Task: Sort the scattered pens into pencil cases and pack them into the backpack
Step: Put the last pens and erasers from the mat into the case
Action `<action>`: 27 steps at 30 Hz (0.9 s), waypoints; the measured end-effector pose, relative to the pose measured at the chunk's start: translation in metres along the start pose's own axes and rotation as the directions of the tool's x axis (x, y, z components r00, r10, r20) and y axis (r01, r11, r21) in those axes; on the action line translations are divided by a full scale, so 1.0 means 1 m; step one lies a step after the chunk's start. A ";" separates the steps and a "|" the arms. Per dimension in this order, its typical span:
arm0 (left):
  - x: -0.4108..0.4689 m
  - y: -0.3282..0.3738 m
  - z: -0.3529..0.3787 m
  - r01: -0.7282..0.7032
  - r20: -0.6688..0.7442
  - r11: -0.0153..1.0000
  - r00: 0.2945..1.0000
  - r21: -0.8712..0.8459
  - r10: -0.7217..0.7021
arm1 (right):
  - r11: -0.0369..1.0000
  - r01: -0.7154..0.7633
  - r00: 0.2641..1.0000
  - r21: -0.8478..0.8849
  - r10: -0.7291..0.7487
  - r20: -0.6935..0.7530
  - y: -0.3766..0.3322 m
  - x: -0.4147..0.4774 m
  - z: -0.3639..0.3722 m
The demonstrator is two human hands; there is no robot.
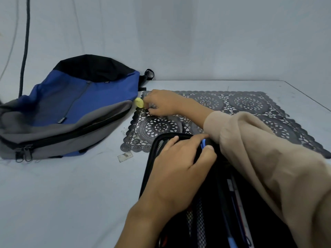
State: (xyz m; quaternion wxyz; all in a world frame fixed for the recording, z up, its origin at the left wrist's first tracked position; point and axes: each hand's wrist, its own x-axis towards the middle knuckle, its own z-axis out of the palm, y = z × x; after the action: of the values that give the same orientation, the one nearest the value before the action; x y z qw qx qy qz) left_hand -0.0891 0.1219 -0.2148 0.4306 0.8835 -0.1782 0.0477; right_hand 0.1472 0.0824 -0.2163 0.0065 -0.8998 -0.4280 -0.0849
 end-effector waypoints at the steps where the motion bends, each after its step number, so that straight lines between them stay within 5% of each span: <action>1: 0.000 0.000 0.000 0.001 -0.001 1.000 1.000 0.000 -0.001 | 1.000 0.004 1.000 -0.013 -0.004 -0.007 -0.001 -0.004 -0.003; 13: -0.002 -0.001 -0.001 -0.039 0.005 0.999 0.999 0.027 0.039 | 0.999 0.037 0.992 -0.018 -0.034 0.125 -0.017 -0.008 -0.014; 22: -0.004 0.003 -0.006 -0.021 0.029 1.000 0.999 -0.022 0.022 | 0.979 -0.172 0.955 0.112 0.138 0.262 -0.001 0.015 0.004; 27: -0.004 0.003 -0.006 -0.020 0.037 1.000 0.999 -0.008 0.020 | 0.959 -0.125 0.987 0.253 0.095 0.129 -0.001 0.013 0.003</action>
State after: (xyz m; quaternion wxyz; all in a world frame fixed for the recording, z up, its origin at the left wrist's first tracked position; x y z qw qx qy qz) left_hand -0.0931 0.1261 -0.2102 0.4301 0.8808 -0.1950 0.0349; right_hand 0.1549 0.0935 -0.2169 0.1045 -0.9169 -0.3845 0.0245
